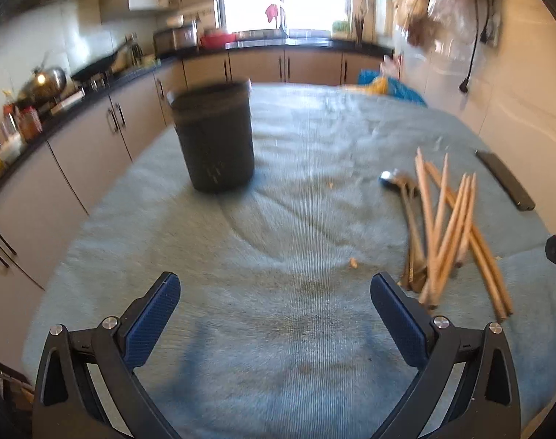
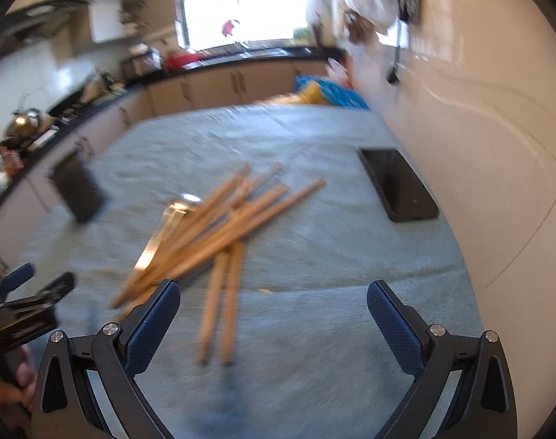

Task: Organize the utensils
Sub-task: 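Move both tools toward the pile of wooden chopsticks and spoons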

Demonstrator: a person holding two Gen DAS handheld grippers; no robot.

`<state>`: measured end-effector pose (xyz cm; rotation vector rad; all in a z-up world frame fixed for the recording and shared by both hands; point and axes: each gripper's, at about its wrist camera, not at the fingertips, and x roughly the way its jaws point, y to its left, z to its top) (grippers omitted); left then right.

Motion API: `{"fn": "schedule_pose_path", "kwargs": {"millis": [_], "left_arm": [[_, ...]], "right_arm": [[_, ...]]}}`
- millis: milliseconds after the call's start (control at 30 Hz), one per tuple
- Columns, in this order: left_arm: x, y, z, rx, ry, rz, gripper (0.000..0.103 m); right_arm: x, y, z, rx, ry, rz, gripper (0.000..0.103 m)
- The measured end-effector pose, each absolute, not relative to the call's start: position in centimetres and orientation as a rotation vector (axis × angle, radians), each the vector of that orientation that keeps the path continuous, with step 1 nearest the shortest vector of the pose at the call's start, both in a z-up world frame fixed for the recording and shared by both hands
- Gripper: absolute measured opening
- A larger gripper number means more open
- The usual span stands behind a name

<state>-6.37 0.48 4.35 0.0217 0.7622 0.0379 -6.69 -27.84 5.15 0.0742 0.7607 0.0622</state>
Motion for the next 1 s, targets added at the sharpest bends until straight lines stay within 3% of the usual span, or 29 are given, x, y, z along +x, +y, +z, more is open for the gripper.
{"fn": "schedule_pose_path", "kwargs": {"millis": [167, 400, 633, 1000], "left_arm": [[-9.2, 0.5, 8.1, 0.019, 0.662, 0.025, 0.103], [-12.2, -0.4, 10.9, 0.056, 0.572, 0.006, 0.103], [-12.7, -0.9, 10.7, 0.087, 0.566, 0.007, 0.103], [-12.7, -1.2, 10.3, 0.105, 0.571, 0.015, 0.103]], "right_arm": [[-8.6, -27.4, 7.7, 0.172, 0.74, 0.184, 0.086], [-11.8, -26.0, 9.5, 0.158, 0.673, 0.224, 0.086], [-12.5, -26.6, 9.8, 0.171, 0.682, 0.231, 0.079], [-11.9, -27.3, 9.1, 0.21, 0.712, 0.234, 0.077]]}}
